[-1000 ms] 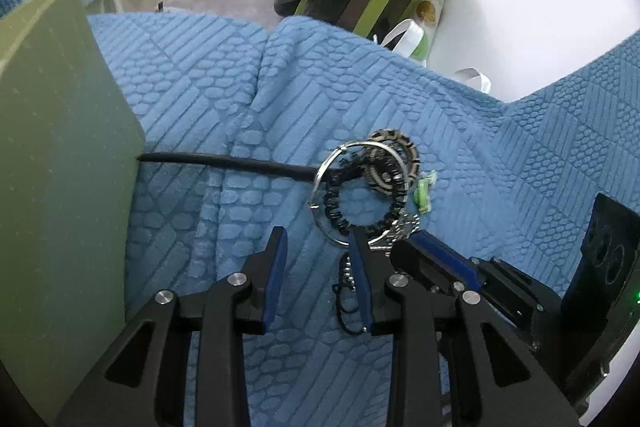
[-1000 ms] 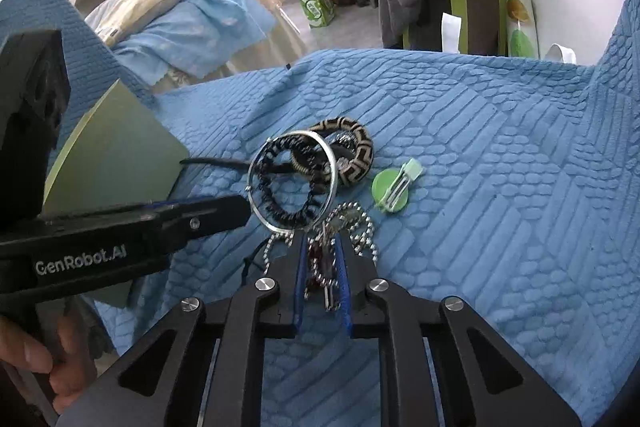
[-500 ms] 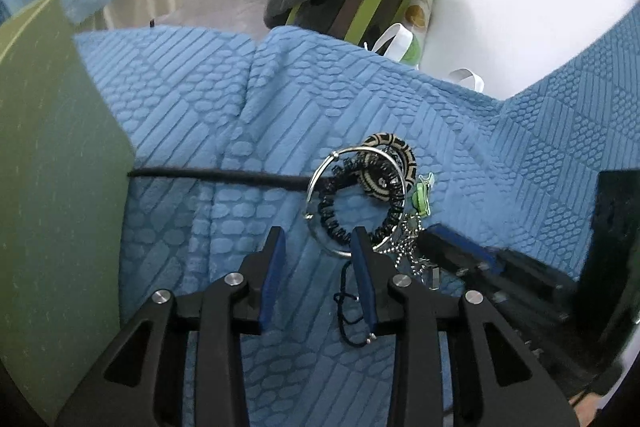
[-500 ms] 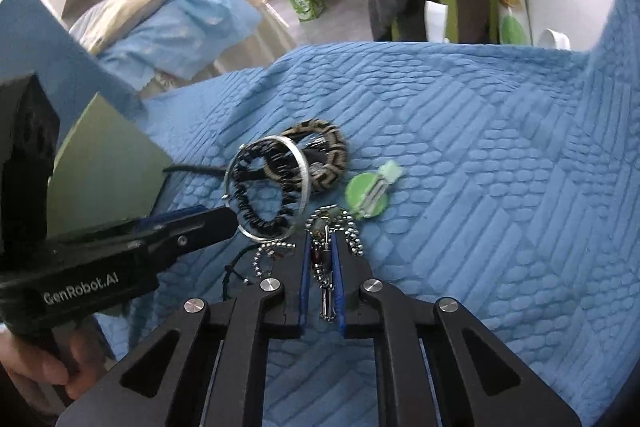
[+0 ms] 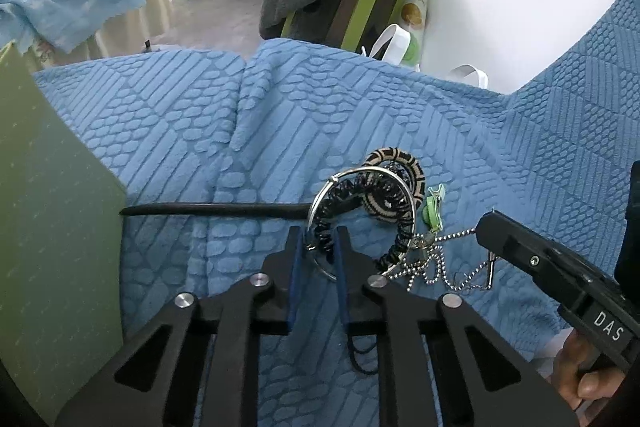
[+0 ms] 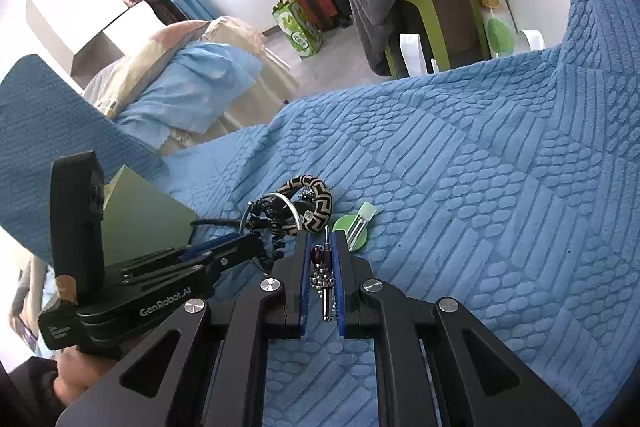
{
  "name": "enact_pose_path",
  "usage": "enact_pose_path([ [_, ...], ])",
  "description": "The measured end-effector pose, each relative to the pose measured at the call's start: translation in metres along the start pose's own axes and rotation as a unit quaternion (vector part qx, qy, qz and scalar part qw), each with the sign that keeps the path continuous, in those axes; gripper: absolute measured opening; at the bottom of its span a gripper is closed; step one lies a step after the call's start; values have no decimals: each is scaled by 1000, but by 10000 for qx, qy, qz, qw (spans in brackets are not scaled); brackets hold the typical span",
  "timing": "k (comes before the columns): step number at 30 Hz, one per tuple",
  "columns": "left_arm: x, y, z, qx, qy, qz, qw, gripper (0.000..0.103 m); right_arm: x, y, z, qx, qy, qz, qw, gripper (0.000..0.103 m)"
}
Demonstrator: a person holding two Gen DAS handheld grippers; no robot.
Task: Organize jewelry
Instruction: 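Grasp the silver hoop ring with the left gripper while the right gripper pinches a small silver pin, then carry the silver hoop ring into the white box and open the left gripper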
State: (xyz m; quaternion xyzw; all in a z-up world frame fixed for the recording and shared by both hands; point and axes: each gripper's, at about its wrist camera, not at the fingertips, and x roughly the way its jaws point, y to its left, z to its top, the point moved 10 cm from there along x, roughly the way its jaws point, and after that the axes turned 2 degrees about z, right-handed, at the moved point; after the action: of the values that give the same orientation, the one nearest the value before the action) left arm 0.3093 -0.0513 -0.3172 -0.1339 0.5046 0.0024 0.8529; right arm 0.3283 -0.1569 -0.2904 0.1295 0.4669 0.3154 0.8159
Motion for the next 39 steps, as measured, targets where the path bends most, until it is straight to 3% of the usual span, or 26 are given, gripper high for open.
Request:
enact_pose_path([
  [3,0,-3,0,-50,-35,-89,9999,6,1,-1,-1,28,4,-13,10000,8],
  [16,-42,-4,-13,-484,-263,-441,9975,7,-8,2,-3,-35,-61,-31,10000,8],
  [26,-79,-5,-25,-464,-411,-494,9969,7,-20,9,-8,-67,-147,-158,9997,8],
  [32,-94,-6,-19,-459,-349,-510,9970,7,-38,26,-10,-348,-286,-292,9986,8],
  [39,-133,3,-2,-562,-500,-499,9959,7,-71,53,14,-245,-685,-41,9973,8],
])
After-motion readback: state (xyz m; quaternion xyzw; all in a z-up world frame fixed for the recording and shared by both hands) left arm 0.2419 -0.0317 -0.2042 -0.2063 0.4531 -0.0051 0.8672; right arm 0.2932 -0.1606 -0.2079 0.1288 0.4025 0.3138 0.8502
